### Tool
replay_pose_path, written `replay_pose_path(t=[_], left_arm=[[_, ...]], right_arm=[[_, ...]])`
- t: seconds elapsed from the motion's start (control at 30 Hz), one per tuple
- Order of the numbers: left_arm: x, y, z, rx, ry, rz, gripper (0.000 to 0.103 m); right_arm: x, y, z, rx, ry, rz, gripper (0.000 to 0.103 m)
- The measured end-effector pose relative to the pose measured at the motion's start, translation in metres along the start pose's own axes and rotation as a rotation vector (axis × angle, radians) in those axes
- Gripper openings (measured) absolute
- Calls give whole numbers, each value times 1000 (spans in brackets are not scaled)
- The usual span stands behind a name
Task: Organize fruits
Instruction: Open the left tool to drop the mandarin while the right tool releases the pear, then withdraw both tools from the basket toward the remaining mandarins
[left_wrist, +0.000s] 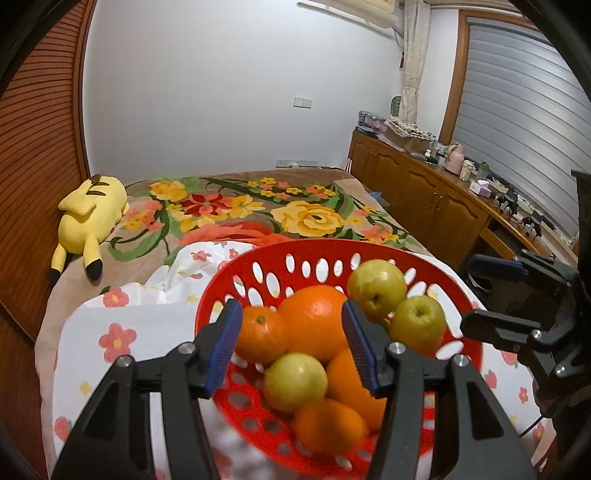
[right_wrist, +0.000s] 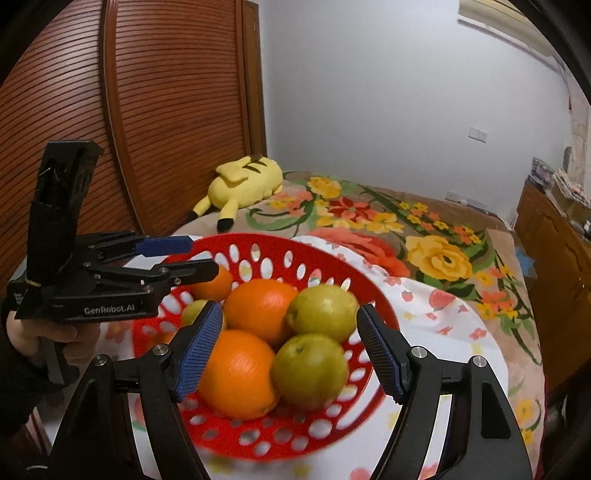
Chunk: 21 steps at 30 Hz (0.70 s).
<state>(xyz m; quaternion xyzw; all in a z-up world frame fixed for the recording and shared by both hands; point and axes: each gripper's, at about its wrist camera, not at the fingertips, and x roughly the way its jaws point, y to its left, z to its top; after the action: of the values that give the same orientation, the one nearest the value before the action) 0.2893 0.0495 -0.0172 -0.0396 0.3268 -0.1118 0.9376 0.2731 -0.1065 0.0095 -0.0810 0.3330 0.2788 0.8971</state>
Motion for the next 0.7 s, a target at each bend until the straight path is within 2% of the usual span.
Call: replay_pose_path(t=[0.5,0.7], left_arm=[[-67,-39,-53,37,-20,-15,61],[-71,-61,-91,45,28,-37,62]], right_arm=[[-69,15,-74,101,-33,-41,77],[-82,20,-110,138,-14,-45,76]])
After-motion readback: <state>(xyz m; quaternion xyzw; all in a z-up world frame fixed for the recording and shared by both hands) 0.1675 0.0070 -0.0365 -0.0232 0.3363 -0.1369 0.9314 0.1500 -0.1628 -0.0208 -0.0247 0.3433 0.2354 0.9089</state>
